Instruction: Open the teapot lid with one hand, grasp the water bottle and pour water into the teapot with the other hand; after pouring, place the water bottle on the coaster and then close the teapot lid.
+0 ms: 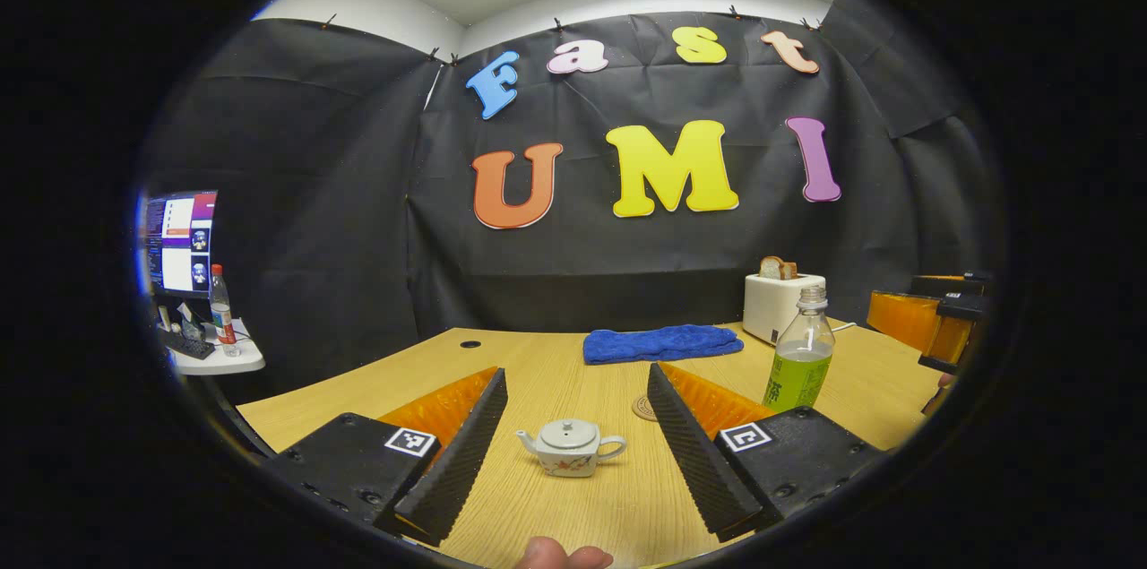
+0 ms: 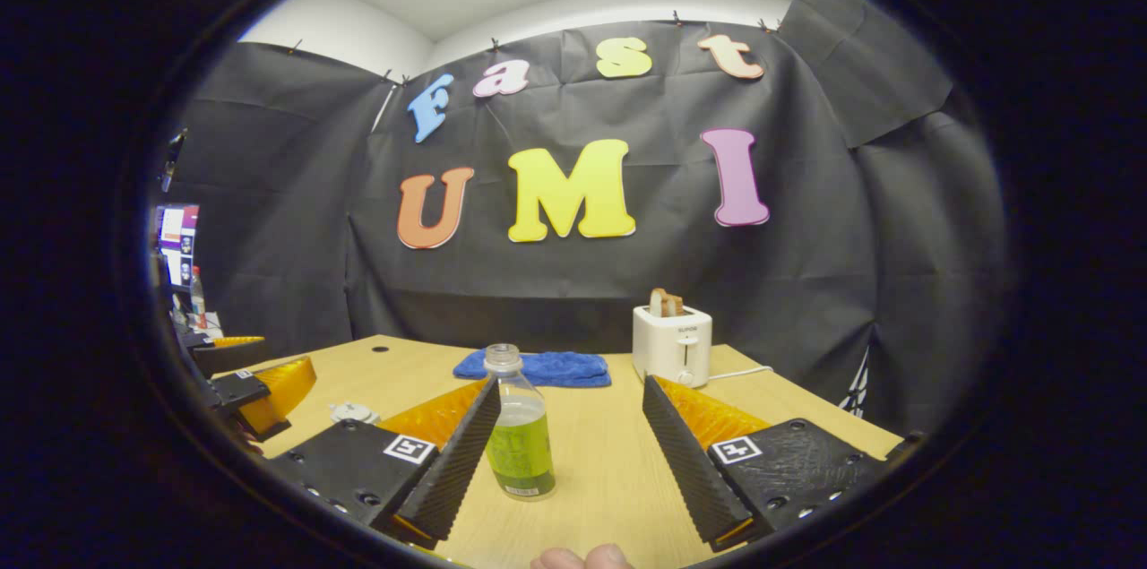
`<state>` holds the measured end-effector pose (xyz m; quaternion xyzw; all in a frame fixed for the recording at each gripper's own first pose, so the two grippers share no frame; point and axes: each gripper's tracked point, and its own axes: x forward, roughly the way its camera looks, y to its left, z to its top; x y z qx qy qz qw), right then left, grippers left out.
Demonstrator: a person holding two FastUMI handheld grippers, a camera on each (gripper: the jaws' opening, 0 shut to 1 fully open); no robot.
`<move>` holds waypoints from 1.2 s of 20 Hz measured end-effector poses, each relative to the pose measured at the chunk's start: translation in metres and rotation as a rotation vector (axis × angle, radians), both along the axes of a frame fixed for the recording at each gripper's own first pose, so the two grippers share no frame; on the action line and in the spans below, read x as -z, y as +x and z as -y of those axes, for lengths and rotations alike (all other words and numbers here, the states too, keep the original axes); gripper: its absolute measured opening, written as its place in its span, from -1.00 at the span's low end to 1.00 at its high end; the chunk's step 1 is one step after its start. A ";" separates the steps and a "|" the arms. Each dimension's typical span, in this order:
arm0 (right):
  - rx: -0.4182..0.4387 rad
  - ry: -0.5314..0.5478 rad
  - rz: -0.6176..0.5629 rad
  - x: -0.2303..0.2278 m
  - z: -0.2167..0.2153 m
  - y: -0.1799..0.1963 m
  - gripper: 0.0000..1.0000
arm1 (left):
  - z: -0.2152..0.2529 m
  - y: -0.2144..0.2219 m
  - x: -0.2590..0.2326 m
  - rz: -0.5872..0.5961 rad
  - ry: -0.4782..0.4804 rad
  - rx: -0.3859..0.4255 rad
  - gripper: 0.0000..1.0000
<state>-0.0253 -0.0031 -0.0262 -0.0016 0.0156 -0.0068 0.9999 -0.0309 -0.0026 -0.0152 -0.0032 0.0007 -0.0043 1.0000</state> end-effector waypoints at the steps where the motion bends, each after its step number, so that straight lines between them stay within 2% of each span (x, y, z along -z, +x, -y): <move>1: 0.010 -0.010 -0.002 0.001 0.002 0.001 0.90 | -0.001 0.000 0.002 -0.007 0.000 0.001 0.97; 2: 0.028 -0.024 -0.005 0.005 0.004 0.004 0.92 | -0.001 0.000 0.005 -0.015 0.005 0.000 0.98; 4: 0.009 -0.049 -0.019 0.013 -0.002 0.009 0.91 | -0.006 0.002 0.009 -0.024 0.017 -0.006 0.98; 7: -0.032 -0.024 -0.024 0.017 -0.010 0.010 0.90 | -0.007 0.005 0.014 -0.041 0.018 -0.003 0.97; 12: -0.036 -0.008 -0.030 0.020 -0.003 0.018 0.94 | -0.008 0.018 0.029 -0.085 0.020 0.013 0.98; 18: -0.017 -0.006 -0.074 0.033 0.014 0.022 0.91 | -0.003 0.047 0.060 -0.206 0.023 0.053 0.97; 20: -0.010 -0.005 -0.086 0.036 0.019 0.024 0.92 | -0.001 0.054 0.069 -0.250 0.017 0.065 0.91; 24: -0.003 -0.015 -0.105 0.040 0.025 0.025 0.94 | -0.002 0.065 0.078 -0.295 0.019 0.066 0.60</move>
